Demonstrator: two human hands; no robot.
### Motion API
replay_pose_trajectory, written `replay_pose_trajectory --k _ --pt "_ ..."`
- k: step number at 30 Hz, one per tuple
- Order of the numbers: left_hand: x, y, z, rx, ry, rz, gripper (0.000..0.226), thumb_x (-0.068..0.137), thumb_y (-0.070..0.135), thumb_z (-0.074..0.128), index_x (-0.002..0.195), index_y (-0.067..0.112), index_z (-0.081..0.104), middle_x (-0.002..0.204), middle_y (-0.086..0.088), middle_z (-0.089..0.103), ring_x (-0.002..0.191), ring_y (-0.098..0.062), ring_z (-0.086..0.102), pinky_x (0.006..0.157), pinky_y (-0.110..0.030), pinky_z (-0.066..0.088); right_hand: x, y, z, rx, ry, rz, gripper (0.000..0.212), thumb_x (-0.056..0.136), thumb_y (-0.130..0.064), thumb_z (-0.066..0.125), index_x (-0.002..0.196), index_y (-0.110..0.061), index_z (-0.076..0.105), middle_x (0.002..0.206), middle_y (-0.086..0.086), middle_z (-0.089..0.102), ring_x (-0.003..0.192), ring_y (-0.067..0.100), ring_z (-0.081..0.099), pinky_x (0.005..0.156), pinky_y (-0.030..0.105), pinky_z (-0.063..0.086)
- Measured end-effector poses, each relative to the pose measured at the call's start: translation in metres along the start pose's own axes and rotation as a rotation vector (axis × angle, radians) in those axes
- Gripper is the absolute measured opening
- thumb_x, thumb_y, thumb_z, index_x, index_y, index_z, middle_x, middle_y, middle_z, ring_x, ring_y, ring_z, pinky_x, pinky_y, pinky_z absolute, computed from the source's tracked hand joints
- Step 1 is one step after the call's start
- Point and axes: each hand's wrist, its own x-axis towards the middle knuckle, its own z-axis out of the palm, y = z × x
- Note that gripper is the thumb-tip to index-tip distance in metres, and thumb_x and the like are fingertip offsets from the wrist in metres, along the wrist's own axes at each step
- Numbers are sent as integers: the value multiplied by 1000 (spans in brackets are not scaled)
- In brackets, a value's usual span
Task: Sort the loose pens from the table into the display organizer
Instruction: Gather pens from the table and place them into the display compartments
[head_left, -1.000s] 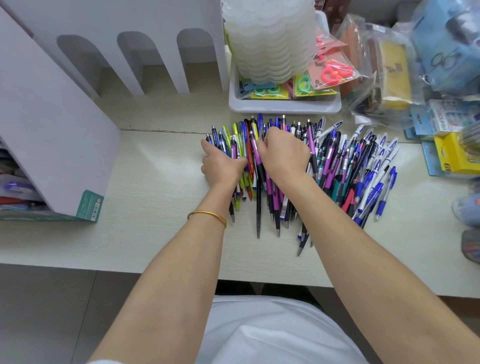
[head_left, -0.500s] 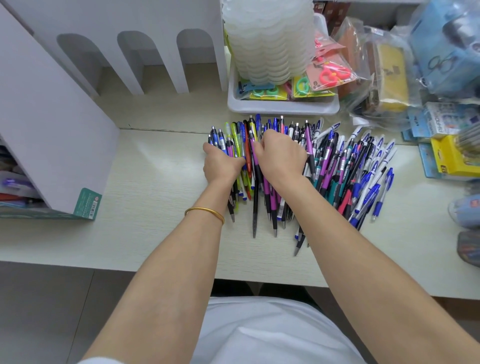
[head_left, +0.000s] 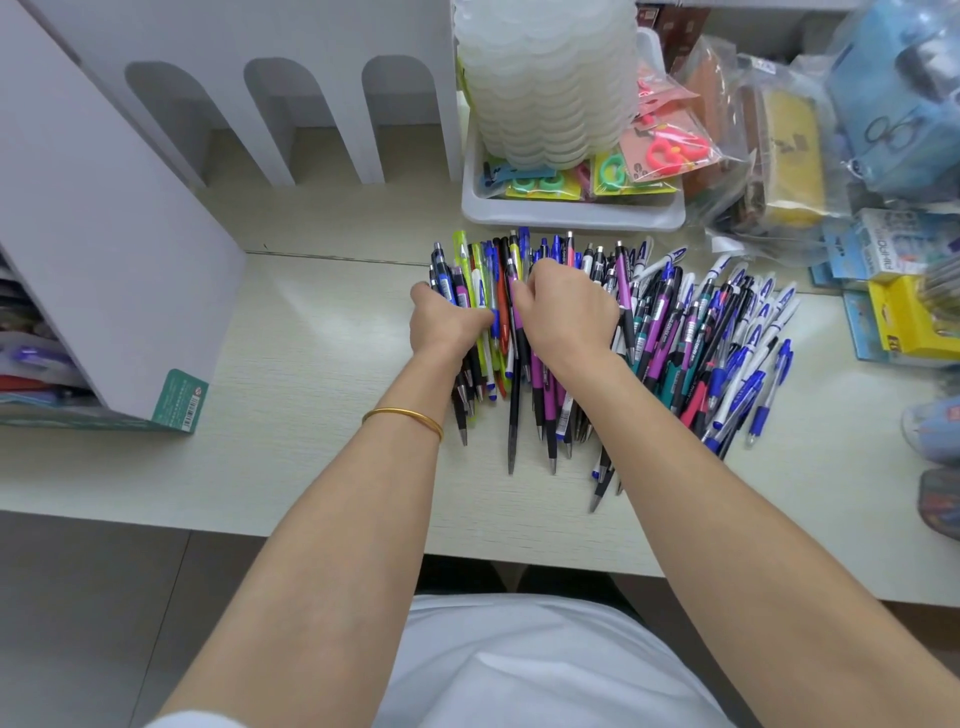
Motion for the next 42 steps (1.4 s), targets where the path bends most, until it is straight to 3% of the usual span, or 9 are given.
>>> replay_pose_trajectory --k 5,9,14,18,23,27,38,42 --pt "3 -7 -5 -101 -34 -16 55 71 6 76 119 8 48 104 -10 62 88 -24 66 80 -40 59 0 0 0 -7 6 -10 27 101 -37 41 83 -17 44 74 0 52 66 21 50 58 29 31" --pt "6 -10 -12 -196 -74 -55 41 74 -2 71 105 9 47 87 -6 55 68 -17 57 61 -30 55 1 0 1 -3 5 -11 29 101 -37 41 82 -16 44 71 -1 51 64 21 49 57 29 31" --pt "6 -12 -20 -301 -126 -80 32 76 -4 69 97 12 50 89 -8 60 77 -23 63 72 -38 59 3 1 2 11 17 -11 28 101 -35 41 80 -16 44 67 -2 47 62 20 48 56 27 31" --pt "11 -17 -26 -423 -151 -137 38 77 -1 70 110 7 53 101 -17 66 84 -30 69 69 -40 60 3 0 3 12 21 -11 29 101 -35 41 79 -16 45 66 -2 47 61 20 48 54 27 30" --pt "10 -24 -28 -566 -196 -190 32 79 -2 67 104 10 50 102 -21 70 83 -28 73 77 -51 59 2 -2 1 5 15 -12 29 101 -35 40 81 -15 47 69 -1 50 62 20 50 56 27 32" --pt "10 -31 -30 -575 -190 -185 45 80 2 68 122 4 51 105 -20 70 76 -25 73 71 -45 61 1 -3 1 16 17 -16 28 101 -35 40 84 -15 49 72 -1 53 65 20 52 59 29 35" --pt "8 -33 -40 -620 -220 -168 46 79 -1 67 123 -3 55 89 -14 72 71 -21 72 65 -35 59 -6 -10 0 60 33 -18 30 101 -33 40 86 -13 56 74 0 56 68 21 54 60 29 35" --pt "4 -28 -47 -723 -228 -145 38 82 -1 64 119 -5 58 78 -12 71 68 -21 70 60 -32 57 -11 -18 -6 210 34 -25 25 100 -28 43 89 -12 58 76 -2 57 69 19 52 60 30 37"
